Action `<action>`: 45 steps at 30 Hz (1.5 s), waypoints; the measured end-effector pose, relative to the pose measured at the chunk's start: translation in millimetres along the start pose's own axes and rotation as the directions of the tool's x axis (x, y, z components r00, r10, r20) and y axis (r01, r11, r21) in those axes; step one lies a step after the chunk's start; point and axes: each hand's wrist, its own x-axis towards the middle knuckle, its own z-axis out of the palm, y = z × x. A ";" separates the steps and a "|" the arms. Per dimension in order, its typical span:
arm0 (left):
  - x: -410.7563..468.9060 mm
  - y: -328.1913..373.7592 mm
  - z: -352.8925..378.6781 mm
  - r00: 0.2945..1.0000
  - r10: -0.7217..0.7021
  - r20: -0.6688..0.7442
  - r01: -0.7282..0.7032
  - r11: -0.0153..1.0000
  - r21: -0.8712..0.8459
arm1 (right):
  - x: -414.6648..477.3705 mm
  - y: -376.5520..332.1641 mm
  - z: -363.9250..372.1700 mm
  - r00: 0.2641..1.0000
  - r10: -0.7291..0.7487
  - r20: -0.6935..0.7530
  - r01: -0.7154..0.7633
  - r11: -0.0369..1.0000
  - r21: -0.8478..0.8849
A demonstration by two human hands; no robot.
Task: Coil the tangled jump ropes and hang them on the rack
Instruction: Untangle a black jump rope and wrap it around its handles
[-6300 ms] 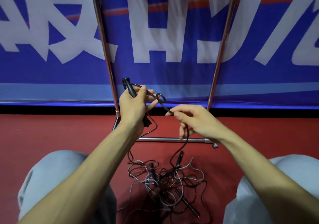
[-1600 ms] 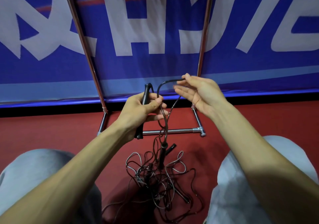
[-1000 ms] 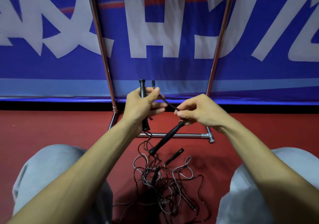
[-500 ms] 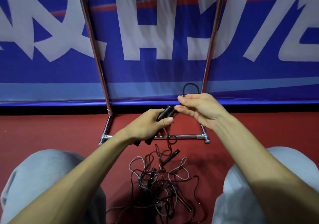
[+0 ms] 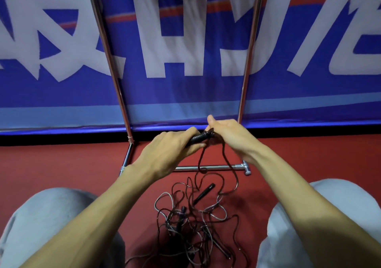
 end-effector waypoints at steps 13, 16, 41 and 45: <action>4.1 2.2 2.2 0.984 -0.177 0.030 0.167 0.962 0.216 | -10.3 -16.4 -0.6 0.998 0.002 0.069 -0.012 0.990 0.143; 4.5 4.0 3.7 0.983 -0.186 -0.009 0.181 0.945 0.273 | -9.8 -16.6 -2.4 0.999 -0.002 0.052 -0.003 0.997 0.083; 8.2 2.3 16.4 0.943 -0.329 -0.044 0.283 0.868 -0.408 | -4.3 -13.8 -3.4 0.876 -0.279 -0.393 0.287 0.957 -0.040; 13.3 4.4 13.0 0.888 -0.460 -0.019 0.358 0.717 -0.598 | -1.6 -12.5 -1.5 0.928 -0.256 -0.273 0.249 0.967 -0.061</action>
